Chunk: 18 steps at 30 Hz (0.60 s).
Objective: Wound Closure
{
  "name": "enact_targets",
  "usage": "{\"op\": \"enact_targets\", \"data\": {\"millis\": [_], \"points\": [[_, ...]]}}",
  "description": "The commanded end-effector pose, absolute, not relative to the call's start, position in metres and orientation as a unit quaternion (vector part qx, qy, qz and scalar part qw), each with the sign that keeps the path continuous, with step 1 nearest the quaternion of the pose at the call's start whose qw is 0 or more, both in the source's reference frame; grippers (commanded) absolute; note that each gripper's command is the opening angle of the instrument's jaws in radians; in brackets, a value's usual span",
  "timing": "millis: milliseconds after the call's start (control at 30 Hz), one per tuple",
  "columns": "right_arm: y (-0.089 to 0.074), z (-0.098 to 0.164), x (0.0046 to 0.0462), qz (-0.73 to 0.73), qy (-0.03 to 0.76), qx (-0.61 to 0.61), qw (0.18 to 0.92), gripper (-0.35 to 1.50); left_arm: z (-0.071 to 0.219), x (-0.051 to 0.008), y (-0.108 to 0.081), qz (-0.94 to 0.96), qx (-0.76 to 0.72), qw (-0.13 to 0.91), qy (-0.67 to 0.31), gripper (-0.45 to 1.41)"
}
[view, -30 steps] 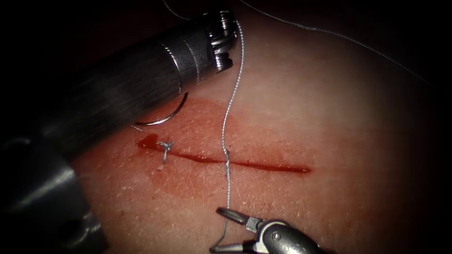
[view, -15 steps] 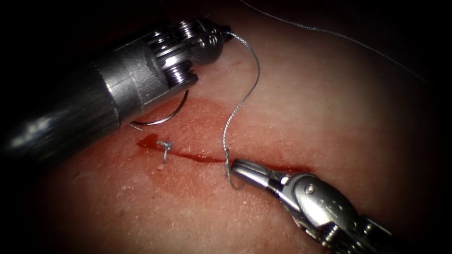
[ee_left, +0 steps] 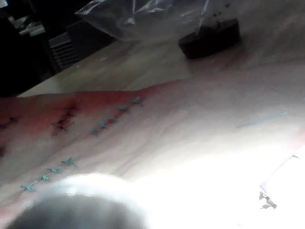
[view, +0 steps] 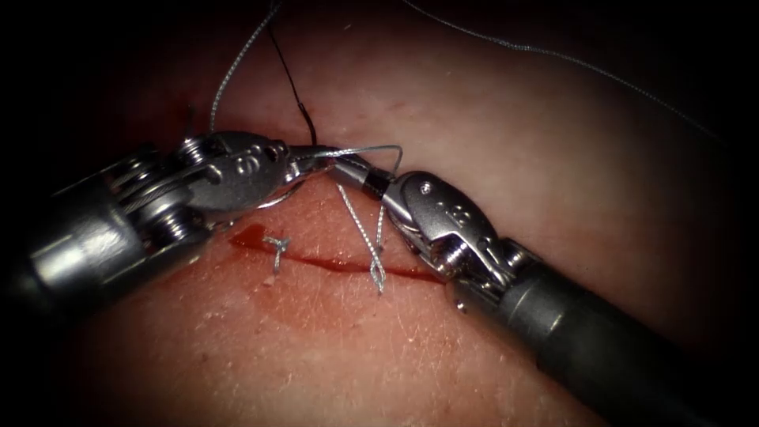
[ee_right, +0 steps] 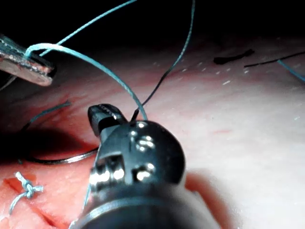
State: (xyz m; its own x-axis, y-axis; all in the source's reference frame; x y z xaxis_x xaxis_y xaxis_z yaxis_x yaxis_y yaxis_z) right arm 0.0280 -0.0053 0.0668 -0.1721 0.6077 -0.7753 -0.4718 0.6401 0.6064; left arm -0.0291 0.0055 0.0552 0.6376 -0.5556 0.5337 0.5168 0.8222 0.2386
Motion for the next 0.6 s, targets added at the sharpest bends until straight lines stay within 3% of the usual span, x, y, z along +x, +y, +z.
{"op": "enact_targets", "data": {"millis": [33, 200, 367, 400, 433, 500, 600], "points": [[-0.005, 0.066, 0.0272, 0.414, 0.645, 0.062, 0.640, -0.35, 0.054, -0.0294, 0.007, -0.297, 0.022, 0.906, -0.302, -0.45], [-0.010, 0.063, 0.0244, 0.417, 0.637, 0.120, 0.638, -0.35, 0.054, -0.0291, 0.008, -0.301, 0.014, 0.907, -0.293, -0.45], [-0.015, 0.061, 0.0251, 0.417, 0.628, 0.178, 0.633, -0.35, 0.055, -0.0295, 0.009, -0.302, 0.013, 0.908, -0.289, -0.45], [-0.015, 0.061, 0.0251, 0.417, 0.627, 0.181, 0.632, -0.18, 0.055, -0.0296, 0.010, -0.303, 0.012, 0.909, -0.288, -0.45], [-0.015, 0.061, 0.0251, 0.420, 0.627, 0.181, 0.631, 0.41, 0.055, -0.0297, 0.010, -0.303, 0.012, 0.908, -0.288, -0.45], [-0.016, 0.061, 0.0249, 0.404, 0.631, 0.135, 0.648, 1.16, 0.055, -0.0298, 0.009, -0.304, 0.011, 0.908, -0.287, -0.45], [-0.015, 0.060, 0.0238, 0.407, 0.639, 0.126, 0.640, 1.25, 0.055, -0.0298, 0.010, -0.304, 0.010, 0.909, -0.286, -0.45]]}}
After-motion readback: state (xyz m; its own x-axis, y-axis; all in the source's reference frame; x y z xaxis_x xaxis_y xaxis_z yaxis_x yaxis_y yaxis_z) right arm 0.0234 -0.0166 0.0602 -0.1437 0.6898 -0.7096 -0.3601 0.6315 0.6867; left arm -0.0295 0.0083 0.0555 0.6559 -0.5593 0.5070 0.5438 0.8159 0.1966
